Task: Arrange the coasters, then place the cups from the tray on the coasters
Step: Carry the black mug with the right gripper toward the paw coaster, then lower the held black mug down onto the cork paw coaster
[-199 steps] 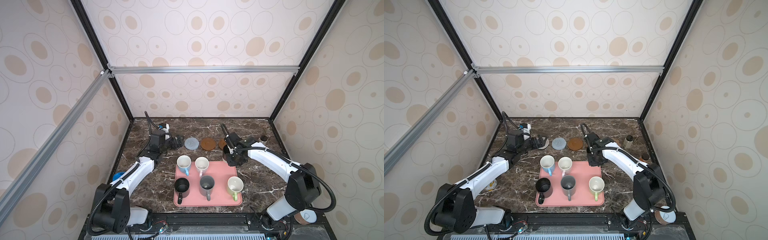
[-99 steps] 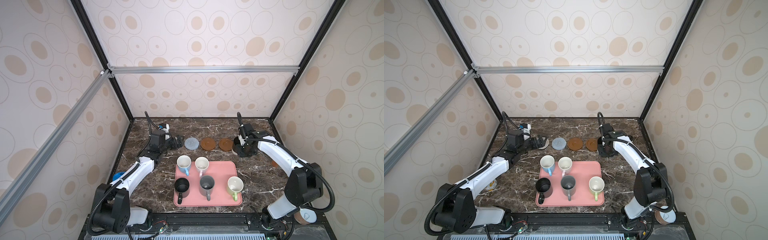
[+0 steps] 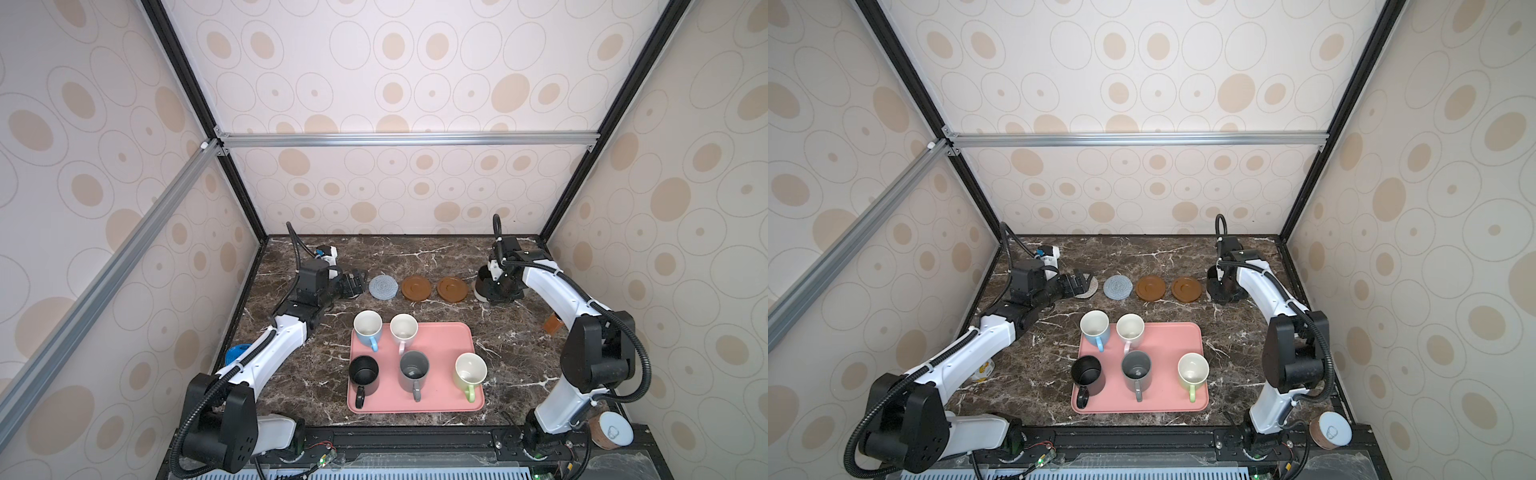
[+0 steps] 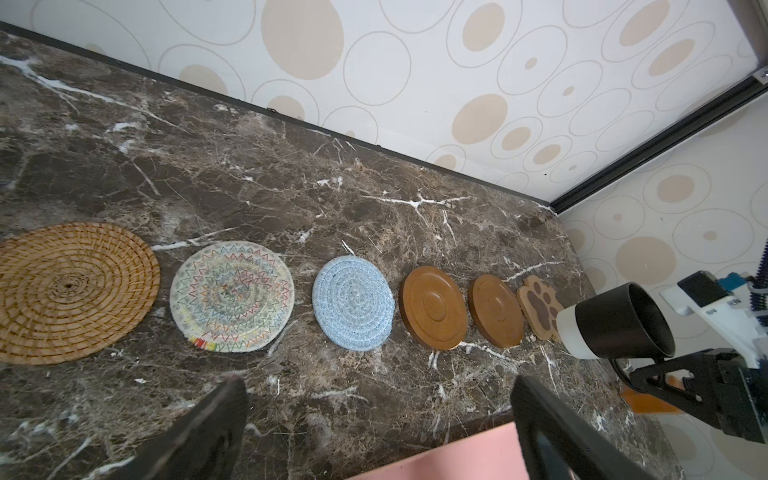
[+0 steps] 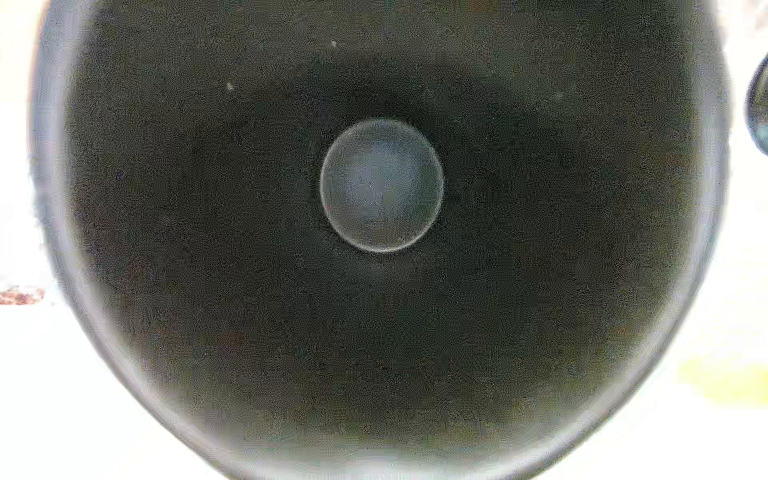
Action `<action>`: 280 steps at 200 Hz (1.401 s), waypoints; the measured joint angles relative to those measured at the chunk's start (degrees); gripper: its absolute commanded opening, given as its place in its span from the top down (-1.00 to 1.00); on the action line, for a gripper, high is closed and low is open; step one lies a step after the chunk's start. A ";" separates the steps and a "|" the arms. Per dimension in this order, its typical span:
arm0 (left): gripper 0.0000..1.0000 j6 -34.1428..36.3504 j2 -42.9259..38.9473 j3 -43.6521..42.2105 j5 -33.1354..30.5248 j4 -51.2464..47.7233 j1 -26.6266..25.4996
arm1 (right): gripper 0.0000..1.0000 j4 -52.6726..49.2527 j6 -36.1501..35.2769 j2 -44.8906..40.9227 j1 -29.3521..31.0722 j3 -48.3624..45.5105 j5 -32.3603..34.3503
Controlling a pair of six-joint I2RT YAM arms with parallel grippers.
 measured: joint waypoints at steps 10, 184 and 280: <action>-1.00 0.00 -0.02 0.00 0.00 0.00 0.00 | 0.86 0.09 -0.63 0.63 -0.50 0.66 0.00; -1.00 0.00 -1.27 -0.22 -0.26 -1.07 0.00 | 0.87 1.11 -6.16 10.05 -4.39 8.76 0.55; -1.00 0.00 -1.27 -0.22 -0.26 -1.22 0.00 | 0.88 2.14 -6.58 12.83 -5.11 9.09 0.48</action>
